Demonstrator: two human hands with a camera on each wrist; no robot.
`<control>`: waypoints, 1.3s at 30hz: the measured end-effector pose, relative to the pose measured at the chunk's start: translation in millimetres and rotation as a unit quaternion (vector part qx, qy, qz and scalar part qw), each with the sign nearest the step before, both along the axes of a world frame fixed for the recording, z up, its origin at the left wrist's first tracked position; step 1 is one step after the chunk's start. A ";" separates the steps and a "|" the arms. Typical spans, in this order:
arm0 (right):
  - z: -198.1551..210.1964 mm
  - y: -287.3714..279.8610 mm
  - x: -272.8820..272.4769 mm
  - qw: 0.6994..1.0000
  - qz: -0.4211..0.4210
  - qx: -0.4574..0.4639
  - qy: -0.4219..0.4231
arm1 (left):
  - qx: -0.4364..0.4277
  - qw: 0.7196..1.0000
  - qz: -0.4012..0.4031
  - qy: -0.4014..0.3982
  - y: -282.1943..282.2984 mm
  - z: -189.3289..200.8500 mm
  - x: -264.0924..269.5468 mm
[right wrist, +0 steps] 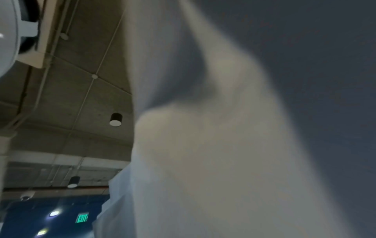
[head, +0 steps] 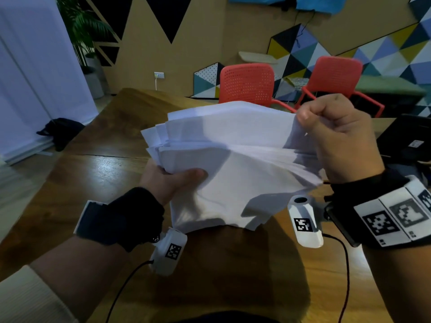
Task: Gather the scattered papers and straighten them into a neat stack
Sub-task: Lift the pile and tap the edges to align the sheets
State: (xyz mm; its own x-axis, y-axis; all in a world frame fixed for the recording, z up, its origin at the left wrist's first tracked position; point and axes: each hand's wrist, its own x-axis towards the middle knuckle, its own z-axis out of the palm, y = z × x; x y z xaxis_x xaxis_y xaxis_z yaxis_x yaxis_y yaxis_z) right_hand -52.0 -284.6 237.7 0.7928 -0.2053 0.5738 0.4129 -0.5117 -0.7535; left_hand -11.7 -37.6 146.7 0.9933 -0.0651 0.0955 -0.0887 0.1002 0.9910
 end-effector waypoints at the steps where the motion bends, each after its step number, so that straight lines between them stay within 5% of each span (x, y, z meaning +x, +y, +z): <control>1: 2.8 0.7 0.8 0.999 0.000 -0.033 0.015 | 0.002 1.000 -0.001 0.000 0.5 0.4 -0.3; 10: 26.8 15.8 -14.0 0.945 -0.073 -0.310 0.070 | 0.006 0.998 0.062 0.023 -6.6 1.3 0.9; 17: 20.7 51.9 -26.2 0.780 0.012 -0.568 0.263 | 0.007 0.998 0.049 0.025 -4.4 -3.3 4.6; 23: 16.5 55.9 -19.4 0.770 0.015 -0.592 0.238 | 0.018 0.999 0.040 0.010 -1.6 -2.3 2.4; 25: 14.8 58.8 -16.6 0.779 0.020 -0.587 0.218 | 0.018 0.999 0.043 0.007 -2.5 -1.5 1.0; 32: -5.2 64.9 1.7 0.879 -0.015 -0.475 0.029 | 0.037 0.999 0.019 -0.010 -10.5 1.3 -4.2; 36: 1.4 37.5 -11.0 0.930 -0.013 -0.366 0.045 | 0.234 0.971 -0.019 0.052 -3.0 -9.5 -6.0; 39: 5.6 -2.3 -22.5 0.985 0.042 -0.164 0.036 | 0.296 0.950 -0.048 0.085 14.0 -27.7 -8.7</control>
State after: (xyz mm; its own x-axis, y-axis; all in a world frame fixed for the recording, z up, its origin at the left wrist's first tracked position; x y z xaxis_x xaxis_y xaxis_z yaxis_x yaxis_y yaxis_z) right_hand -74.5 -286.9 243.2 0.8404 0.0499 0.5397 0.4152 -0.6993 -0.5819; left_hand -20.4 -23.6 119.0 0.9779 -0.1479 -0.1479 0.0598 -0.4798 0.8754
